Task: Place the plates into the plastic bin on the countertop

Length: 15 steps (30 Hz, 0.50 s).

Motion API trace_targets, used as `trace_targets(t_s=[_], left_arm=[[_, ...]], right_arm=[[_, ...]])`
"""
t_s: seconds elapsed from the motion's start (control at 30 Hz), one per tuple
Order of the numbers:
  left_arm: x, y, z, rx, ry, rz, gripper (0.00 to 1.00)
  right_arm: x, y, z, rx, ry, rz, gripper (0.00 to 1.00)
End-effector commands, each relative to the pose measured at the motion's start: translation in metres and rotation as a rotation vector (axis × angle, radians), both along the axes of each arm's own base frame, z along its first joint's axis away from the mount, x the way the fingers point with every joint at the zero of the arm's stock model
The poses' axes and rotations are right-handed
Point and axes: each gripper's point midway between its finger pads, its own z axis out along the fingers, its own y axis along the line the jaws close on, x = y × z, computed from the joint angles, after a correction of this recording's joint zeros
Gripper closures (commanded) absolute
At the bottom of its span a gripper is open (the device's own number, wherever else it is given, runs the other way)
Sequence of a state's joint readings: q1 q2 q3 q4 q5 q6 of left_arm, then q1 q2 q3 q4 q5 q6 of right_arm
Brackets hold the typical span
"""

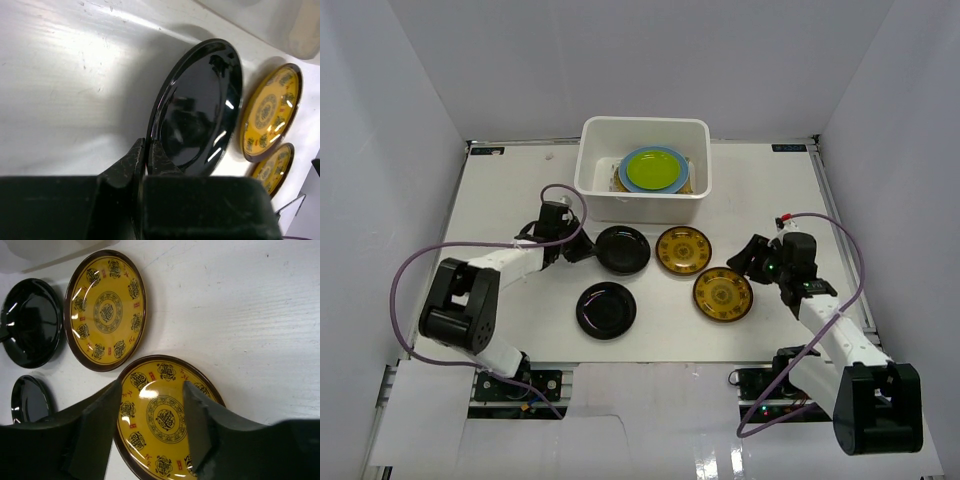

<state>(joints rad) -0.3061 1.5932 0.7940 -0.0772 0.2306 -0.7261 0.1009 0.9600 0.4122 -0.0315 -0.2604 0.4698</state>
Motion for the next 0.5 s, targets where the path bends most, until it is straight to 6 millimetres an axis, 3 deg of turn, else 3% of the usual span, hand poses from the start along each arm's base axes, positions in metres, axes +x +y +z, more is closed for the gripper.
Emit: trace_targets(t_s=[0.0, 0.03, 0.07, 0.13, 0.2, 0.23, 0.33, 0.43, 0.47], left_arm=[[0.000, 0.003, 0.057, -0.030, -0.147, 0.011, 1.00], [-0.002, 0.003, 0.065, -0.032, -0.166, 0.005, 1.00], [-0.006, 0.004, 0.073, -0.036, -0.177, 0.000, 1.00], [-0.016, 0.004, 0.096, -0.060, -0.232, -0.017, 1.00], [-0.026, 0.000, 0.109, -0.092, -0.255, -0.045, 1.00], [-0.036, -0.006, 0.120, -0.127, -0.272, -0.080, 1.00], [-0.053, -0.022, 0.141, -0.186, -0.304, -0.153, 1.00], [-0.055, -0.027, 0.179, -0.207, -0.382, -0.180, 1.00], [-0.045, -0.028, 0.206, -0.205, -0.431, -0.168, 1.00]], right_arm=[[0.022, 0.007, 0.023, 0.032, -0.099, 0.030, 0.46], [0.027, 0.009, 0.024, 0.027, -0.103, 0.038, 0.54], [0.038, 0.007, 0.034, 0.013, -0.129, 0.027, 0.56], [0.048, 0.005, 0.030, -0.008, -0.109, 0.023, 0.64], [0.061, 0.007, 0.032, -0.016, -0.104, 0.033, 0.61], [0.062, 0.015, 0.019, -0.001, -0.051, 0.065, 0.55], [0.076, 0.028, 0.016, -0.008, -0.034, 0.109, 0.45], [0.086, 0.039, -0.003, -0.014, 0.015, 0.136, 0.44], [0.088, 0.042, -0.004, -0.009, 0.014, 0.144, 0.44]])
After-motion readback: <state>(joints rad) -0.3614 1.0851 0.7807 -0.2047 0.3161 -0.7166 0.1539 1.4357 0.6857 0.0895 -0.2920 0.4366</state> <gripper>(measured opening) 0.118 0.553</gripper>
